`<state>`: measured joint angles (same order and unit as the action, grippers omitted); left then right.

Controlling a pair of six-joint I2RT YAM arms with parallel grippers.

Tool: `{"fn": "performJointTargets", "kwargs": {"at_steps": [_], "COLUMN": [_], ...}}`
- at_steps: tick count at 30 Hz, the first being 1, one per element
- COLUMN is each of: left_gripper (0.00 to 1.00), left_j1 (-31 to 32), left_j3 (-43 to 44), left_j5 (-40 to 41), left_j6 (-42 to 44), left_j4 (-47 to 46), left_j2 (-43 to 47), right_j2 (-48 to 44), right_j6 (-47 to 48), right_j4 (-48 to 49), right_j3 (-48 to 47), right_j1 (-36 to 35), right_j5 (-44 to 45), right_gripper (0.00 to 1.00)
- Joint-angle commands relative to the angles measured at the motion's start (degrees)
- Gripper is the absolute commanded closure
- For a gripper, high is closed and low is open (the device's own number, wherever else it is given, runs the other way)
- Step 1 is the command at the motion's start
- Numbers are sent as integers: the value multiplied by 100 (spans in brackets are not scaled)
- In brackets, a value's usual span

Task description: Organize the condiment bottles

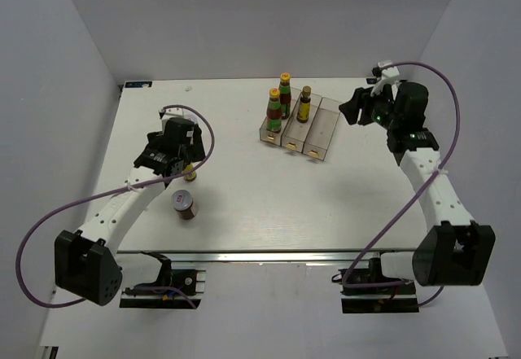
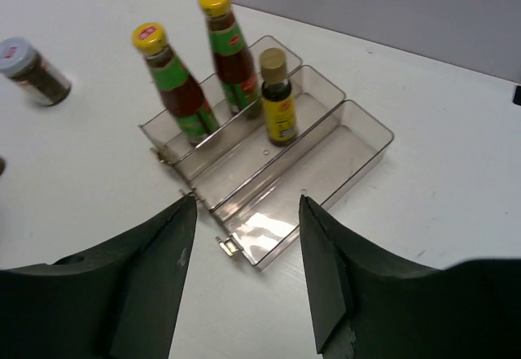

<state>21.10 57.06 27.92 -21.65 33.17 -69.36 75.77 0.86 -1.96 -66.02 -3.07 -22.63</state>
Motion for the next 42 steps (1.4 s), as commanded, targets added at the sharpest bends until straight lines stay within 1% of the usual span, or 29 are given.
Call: {"fn": "performJointTargets", "kwargs": {"at_steps": [1, 5, 7, 12, 14, 15, 20, 23, 24, 26, 27, 30, 31, 33, 34, 35, 36, 37, 39, 42], "left_gripper": [2, 3, 6, 12, 18, 19, 23, 31, 37, 43, 48, 55, 62, 69, 75, 79, 82, 89, 99, 100], "left_j1": [-211, -387, -449, -555, -581, -581, -590, -599, -599, -607, -616, -625, -625, -625, -625, -616, -625, -625, -625, -625], "left_j3": [-10, -11, -2, 51, 51, 51, 34, 33, 34, 95, 121, 148, 139, 139, 139, 165, 174, 183, 305, 603], "left_j5": [-252, -428, -472, -595, -656, -665, -692, -692, -683, -700, -700, -727, -735, -771, -788, -823, -963, -1060, -1357, -1815], "left_j6": [99, 152, 187, 214, 205, 205, 205, 214, 214, 222, 231, 240, 240, 240, 240, 240, 266, 284, 336, 416], "left_j4": [-354, -539, -627, -680, -689, -698, -601, -645, -654, -645, -645, -627, -636, -627, -610, -601, -610, -627, -619, -522], "left_j2": [-156, -393, -499, -745, -798, -798, -824, -807, -807, -842, -903, -947, -947, -921, -886, -842, -790, -641, -465, -157], "right_j2": [-544, -1115, -1309, -1521, -1600, -1626, -1706, -1706, -1714, -1749, -1758, -1864, -1925, -1969, -1995, -2013, -2031, -2048, -2075, -2092], "right_j6": [-42, -244, -253, -288, -306, -306, -367, -394, -394, -403, -403, -368, -368, -368, -368, -368, -385, -403, -446, -543], "right_j4": [134, 56, 55, -59, -77, -77, -77, -77, -86, -112, -121, -156, -165, -173, -191, -191, -191, -200, -200, -200], "right_j3": [352, 835, 1037, 1240, 1276, 1302, 1364, 1390, 1399, 1416, 1434, 1495, 1522, 1539, 1548, 1557, 1548, 1557, 1557, 1548], "right_j1": [-9, -9, -9, -1, -1, -1, 87, 166, 184, 228, 245, 246, 237, 246, 420, 439, 456, 517, 597, 807], "right_j5": [-610, -874, -918, -1041, -1033, -1024, -1059, -1076, -1094, -1129, -1138, -1147, -1156, -1173, -1199, -1234, -1252, -1305, -1366, -1472], "right_gripper": [41, 42, 42, 42, 42, 42, 42, 42, 42, 42, 42, 42, 42, 42, 42, 42, 42, 42, 42, 44]}}
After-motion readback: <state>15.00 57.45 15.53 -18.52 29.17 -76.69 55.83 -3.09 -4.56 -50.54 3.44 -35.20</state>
